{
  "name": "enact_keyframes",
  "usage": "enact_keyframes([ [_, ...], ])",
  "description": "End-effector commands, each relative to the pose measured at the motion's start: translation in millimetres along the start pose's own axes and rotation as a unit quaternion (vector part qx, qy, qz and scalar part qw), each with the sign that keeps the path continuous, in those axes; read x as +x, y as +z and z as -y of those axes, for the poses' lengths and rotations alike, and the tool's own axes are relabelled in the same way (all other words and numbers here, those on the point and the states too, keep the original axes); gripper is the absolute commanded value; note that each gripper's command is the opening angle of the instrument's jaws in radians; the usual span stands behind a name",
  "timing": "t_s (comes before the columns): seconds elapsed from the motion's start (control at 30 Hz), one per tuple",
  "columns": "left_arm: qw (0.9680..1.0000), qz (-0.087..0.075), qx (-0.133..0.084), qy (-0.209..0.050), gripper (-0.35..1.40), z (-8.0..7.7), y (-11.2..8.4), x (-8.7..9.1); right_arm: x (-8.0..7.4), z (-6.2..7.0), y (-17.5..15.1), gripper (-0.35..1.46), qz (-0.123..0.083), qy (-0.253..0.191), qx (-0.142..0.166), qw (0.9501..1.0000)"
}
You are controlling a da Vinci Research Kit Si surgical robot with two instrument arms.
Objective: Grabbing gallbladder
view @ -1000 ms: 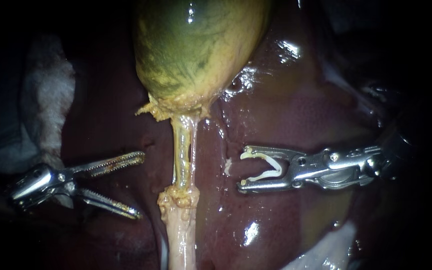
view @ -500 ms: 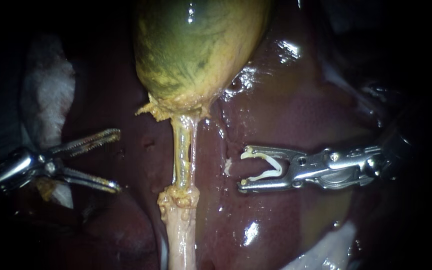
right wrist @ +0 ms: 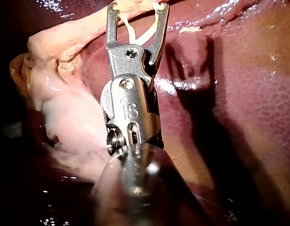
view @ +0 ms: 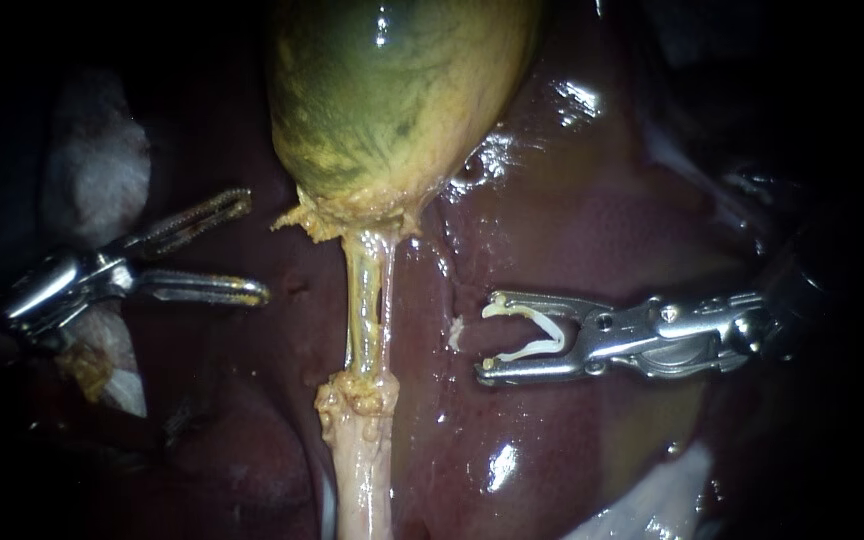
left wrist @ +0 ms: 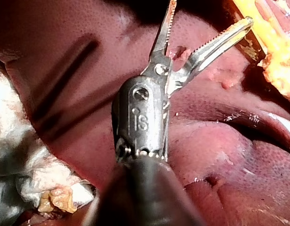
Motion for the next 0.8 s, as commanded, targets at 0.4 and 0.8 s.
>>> enact_keyframes([
  [0.4,0.9989,-0.004,0.03,-0.037,0.66,-0.6,3.3,0.5,0.0,0.0,0.0,0.59,0.0,0.003,0.0,1.0],
  [0.8,0.9979,-0.006,0.033,-0.055,0.43,-0.7,3.8,0.5,0.0,0.0,0.0,0.59,0.0,0.003,0.0,1.0],
])
